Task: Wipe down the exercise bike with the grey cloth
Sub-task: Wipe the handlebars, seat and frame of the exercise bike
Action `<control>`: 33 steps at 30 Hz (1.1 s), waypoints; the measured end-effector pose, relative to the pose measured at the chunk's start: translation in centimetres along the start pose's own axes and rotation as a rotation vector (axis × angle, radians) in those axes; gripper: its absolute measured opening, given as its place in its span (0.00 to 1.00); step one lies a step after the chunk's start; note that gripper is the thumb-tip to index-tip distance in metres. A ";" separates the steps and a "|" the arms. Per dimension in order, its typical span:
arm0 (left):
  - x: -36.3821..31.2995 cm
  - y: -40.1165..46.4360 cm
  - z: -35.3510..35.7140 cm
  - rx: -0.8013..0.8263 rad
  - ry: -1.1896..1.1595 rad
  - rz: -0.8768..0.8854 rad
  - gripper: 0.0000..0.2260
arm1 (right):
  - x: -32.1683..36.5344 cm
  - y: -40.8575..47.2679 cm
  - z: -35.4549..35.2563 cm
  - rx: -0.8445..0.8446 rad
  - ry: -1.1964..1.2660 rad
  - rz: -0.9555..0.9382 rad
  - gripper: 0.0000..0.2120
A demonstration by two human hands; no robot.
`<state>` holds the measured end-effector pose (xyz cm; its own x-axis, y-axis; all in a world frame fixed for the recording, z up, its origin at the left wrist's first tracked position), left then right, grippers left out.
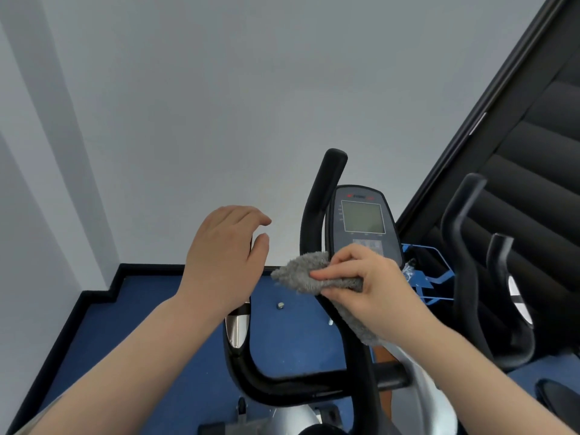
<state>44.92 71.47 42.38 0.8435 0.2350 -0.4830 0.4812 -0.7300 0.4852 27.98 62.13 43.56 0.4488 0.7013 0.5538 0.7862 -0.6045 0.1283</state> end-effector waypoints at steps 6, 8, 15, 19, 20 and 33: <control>-0.1 -0.1 0.0 -0.003 -0.021 -0.016 0.11 | 5.2 3.4 -5.2 -0.388 -0.042 -0.179 0.10; -0.1 -0.2 0.0 -0.003 -0.020 -0.014 0.11 | 7.8 5.5 -6.3 -0.540 -0.261 -0.266 0.12; 0.0 -0.1 0.1 -0.013 -0.024 -0.021 0.11 | 7.1 8.5 -1.8 -0.320 -0.913 -0.278 0.19; 0.0 0.0 0.0 -0.008 -0.023 -0.017 0.11 | 4.4 6.2 1.8 -0.243 -0.710 -0.263 0.15; 0.0 0.0 0.0 -0.008 -0.024 -0.017 0.11 | 3.9 5.7 2.0 -0.242 -0.616 -0.258 0.14; -0.7 -0.5 0.6 -0.072 -0.072 -0.068 0.12 | -1.6 1.2 -6.0 -0.670 0.761 0.002 0.11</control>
<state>43.95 71.22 42.04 0.7903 0.2337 -0.5665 0.5548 -0.6653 0.4995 25.67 57.98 47.75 -0.1235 0.4147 0.9015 0.2808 -0.8568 0.4325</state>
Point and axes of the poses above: each hand's wrist, its own y-axis towards the middle knuckle, its own z-axis out of the palm, x = y × z, the point moved 6 cm from there along y, towards the middle knuckle, and after that the axes turned 2 degrees about y, right-handed, at the moved point
